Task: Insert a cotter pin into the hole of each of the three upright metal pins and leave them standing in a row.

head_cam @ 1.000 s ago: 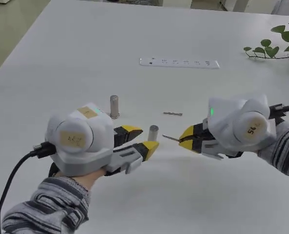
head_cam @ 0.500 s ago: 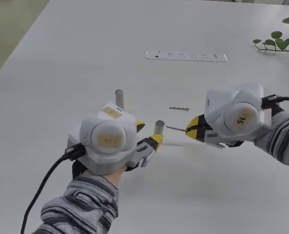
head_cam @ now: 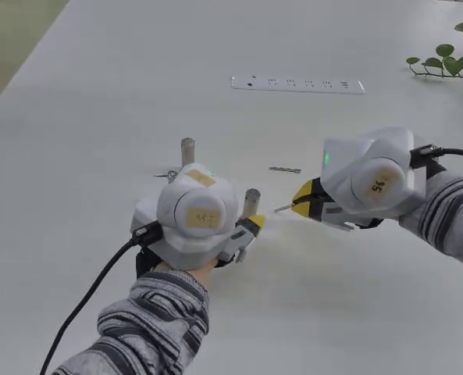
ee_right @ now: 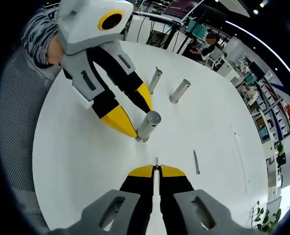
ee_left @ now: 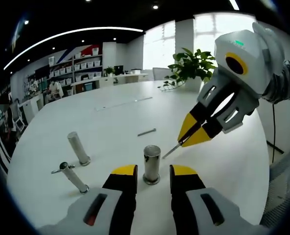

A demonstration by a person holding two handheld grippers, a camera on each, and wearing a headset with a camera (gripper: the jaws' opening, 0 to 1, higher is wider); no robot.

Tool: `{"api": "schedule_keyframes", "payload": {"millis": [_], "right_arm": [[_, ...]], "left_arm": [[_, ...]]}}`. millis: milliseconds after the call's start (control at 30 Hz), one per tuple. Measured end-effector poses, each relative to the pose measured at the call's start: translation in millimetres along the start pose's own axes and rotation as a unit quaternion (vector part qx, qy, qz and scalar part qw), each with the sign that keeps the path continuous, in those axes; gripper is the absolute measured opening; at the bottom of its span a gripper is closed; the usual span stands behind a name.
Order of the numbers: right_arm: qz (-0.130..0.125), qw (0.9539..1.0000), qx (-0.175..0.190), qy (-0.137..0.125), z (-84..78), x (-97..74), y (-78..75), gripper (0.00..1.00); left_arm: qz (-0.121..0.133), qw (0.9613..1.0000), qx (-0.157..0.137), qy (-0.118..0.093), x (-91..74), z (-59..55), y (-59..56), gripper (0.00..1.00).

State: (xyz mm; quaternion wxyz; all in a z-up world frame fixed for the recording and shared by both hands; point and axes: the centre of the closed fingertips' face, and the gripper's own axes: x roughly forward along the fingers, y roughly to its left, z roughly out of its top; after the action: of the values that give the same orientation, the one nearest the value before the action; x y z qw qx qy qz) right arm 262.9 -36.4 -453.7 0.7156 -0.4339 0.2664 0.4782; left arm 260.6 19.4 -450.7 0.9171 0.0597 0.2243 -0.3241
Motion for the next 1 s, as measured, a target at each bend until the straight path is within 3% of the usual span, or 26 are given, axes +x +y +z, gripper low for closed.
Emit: {"api": "schedule_keyframes", "payload": {"millis": [233, 533, 900, 1000], "right_arm": [[0.004, 0.9999, 0.012, -0.002, -2.4, 0.0, 0.6, 0.00], [0.001, 0.9998, 0.009, -0.016, 6.2, -7.8, 0.1, 0.00], [-0.006, 0.9991, 0.004, -0.042, 25.0, -37.4, 1.4, 0.00], [-0.001, 0.9984, 0.005, -0.057, 33.9, -46.3, 4.5, 0.00]], "left_arm": [[-0.001, 1.0000, -0.002, 0.003, -2.5, -1.3, 0.7, 0.25], [-0.002, 1.0000, -0.003, -0.008, -12.0, 8.0, 4.2, 0.26], [-0.022, 0.9996, -0.012, -0.011, -30.6, 13.2, -1.9, 0.27], [-0.032, 0.9994, 0.003, -0.014, -35.0, 14.3, -5.6, 0.28]]}}
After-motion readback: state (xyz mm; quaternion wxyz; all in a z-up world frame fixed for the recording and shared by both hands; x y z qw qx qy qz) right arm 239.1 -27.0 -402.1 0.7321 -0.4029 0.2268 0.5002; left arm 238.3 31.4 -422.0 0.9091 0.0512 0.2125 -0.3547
